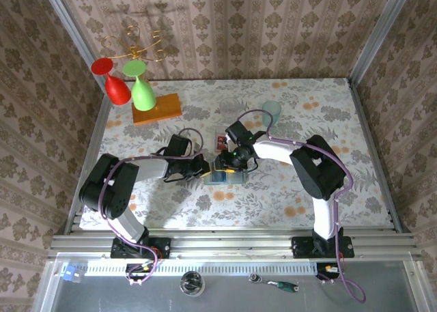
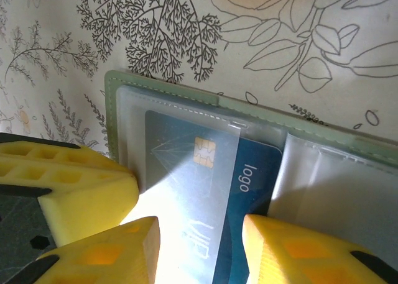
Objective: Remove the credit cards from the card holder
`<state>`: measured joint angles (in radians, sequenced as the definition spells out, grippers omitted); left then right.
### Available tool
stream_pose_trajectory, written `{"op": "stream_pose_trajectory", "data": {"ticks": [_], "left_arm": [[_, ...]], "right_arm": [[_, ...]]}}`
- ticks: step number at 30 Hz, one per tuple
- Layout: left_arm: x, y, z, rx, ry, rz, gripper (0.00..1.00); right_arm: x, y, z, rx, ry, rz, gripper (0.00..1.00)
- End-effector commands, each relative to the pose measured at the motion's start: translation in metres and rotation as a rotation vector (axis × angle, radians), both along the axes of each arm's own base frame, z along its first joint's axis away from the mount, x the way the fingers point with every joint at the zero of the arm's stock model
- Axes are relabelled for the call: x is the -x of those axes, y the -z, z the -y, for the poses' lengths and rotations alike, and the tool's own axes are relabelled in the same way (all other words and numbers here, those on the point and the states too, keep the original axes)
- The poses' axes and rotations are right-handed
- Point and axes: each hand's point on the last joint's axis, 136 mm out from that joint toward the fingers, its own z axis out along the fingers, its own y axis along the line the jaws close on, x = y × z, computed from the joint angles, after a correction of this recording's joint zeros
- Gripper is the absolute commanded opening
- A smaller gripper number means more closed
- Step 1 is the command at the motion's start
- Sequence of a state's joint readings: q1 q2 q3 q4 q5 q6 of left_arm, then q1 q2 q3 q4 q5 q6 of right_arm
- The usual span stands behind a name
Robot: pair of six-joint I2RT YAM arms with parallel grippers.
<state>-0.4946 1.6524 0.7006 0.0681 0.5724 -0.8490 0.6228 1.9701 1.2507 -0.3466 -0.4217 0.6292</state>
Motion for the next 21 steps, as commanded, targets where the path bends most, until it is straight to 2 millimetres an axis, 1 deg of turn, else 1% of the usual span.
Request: {"op": "stream_pose_trajectory", "data": {"ticks": [1,7,15,21], "left_arm": [[0.004,0.006,-0.008,-0.024,-0.007,-0.011,0.06],[0.003,0.004,-0.008,-0.019,-0.008,-0.006,0.06],[-0.001,-0.006,-0.005,-0.003,-0.005,0.018,0.06],[-0.002,-0.01,-0.003,0.008,-0.004,0.025,0.05]], "right_arm": [[0.003,0.002,0.018,0.096,0.009,0.0,0.43],[0.001,-0.003,0.019,0.106,0.002,0.014,0.43],[0.0,-0.012,0.009,0.048,0.003,0.013,0.43],[-0.001,-0.015,0.009,0.044,0.007,0.021,0.43]]}}
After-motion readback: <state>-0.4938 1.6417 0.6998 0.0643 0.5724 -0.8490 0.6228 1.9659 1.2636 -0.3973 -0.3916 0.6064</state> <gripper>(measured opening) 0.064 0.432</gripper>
